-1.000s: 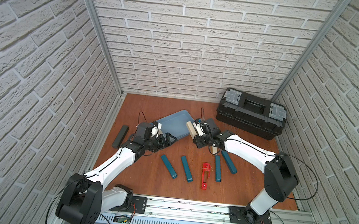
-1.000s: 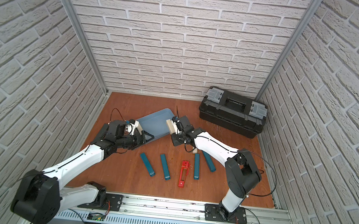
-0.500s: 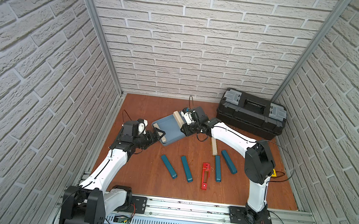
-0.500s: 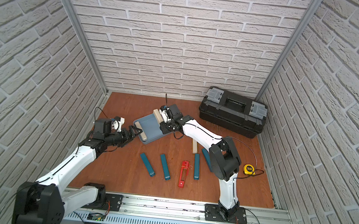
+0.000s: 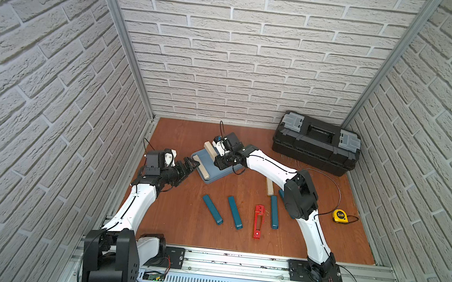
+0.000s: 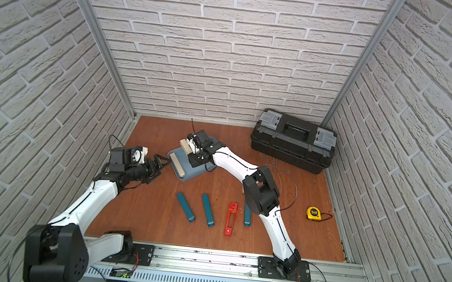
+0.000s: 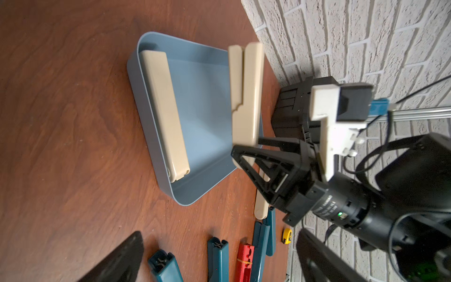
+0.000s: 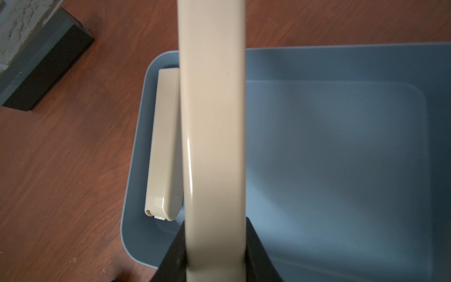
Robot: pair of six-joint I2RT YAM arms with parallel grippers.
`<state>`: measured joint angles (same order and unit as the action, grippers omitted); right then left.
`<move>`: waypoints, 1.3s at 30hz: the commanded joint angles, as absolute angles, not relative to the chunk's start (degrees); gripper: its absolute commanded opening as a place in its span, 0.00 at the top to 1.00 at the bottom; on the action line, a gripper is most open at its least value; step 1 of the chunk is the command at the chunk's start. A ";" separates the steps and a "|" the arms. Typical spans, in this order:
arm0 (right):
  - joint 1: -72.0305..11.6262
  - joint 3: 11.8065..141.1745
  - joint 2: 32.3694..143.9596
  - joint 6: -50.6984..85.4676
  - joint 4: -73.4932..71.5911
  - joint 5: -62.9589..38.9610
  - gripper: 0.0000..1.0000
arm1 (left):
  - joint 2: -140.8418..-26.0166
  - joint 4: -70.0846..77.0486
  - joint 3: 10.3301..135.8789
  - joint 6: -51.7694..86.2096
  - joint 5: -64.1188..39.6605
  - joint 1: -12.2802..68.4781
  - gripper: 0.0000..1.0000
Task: Put the pruning pliers into the storage box
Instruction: Place the pruning pliers in the storage box.
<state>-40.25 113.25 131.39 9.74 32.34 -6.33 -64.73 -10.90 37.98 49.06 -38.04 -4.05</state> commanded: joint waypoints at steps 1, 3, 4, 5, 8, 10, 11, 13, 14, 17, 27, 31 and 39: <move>-40.78 115.44 132.03 10.79 31.20 -4.57 0.97 | -64.90 -10.25 39.02 48.07 -39.35 -5.00 0.02; -40.91 115.99 132.85 10.98 31.12 -4.00 0.97 | -65.27 -9.64 38.77 48.25 -39.54 -5.19 0.02; -40.96 116.39 133.34 11.07 31.07 -3.97 0.97 | -65.38 -9.34 38.64 48.33 -39.68 -5.27 0.02; -41.01 116.64 133.74 11.12 31.10 -3.82 0.98 | -65.46 -9.09 38.59 48.41 -39.80 -5.29 0.02; -41.30 117.79 135.06 11.36 31.11 -3.34 0.97 | -65.49 -8.94 38.54 48.43 -39.90 -5.32 0.02; -41.39 118.52 135.90 11.76 31.20 -2.88 0.97 | -65.58 -8.91 38.46 48.39 -39.95 -5.42 0.02; -41.48 118.71 136.21 11.99 31.12 -2.57 0.97 | -65.65 -8.92 38.47 48.34 -39.99 -5.38 0.02; -41.66 119.30 136.88 12.52 31.28 -2.01 0.97 | -65.61 -8.88 38.32 48.34 -39.90 -5.46 0.02; -41.68 119.44 137.22 12.70 31.37 -1.89 0.97 | -65.61 -8.73 38.15 48.34 -39.97 -5.45 0.02; -41.85 119.85 137.89 13.12 31.14 -1.97 0.97 | -65.98 -7.77 37.75 48.70 -40.08 -5.48 0.02; -42.43 122.52 140.56 13.35 32.56 -2.81 0.97 | -68.09 -4.62 36.91 49.65 -40.22 -5.45 0.02; -42.65 122.54 140.84 13.27 33.21 -2.99 0.97 | -68.40 -4.08 36.91 49.66 -40.17 -5.52 0.02; -42.80 122.61 141.62 13.45 33.97 -3.30 0.97 | -68.75 -3.80 36.60 49.57 -40.20 -5.49 0.02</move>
<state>-42.30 120.97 140.31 13.10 34.33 -2.72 -68.66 -5.98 37.65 49.74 -39.46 -4.89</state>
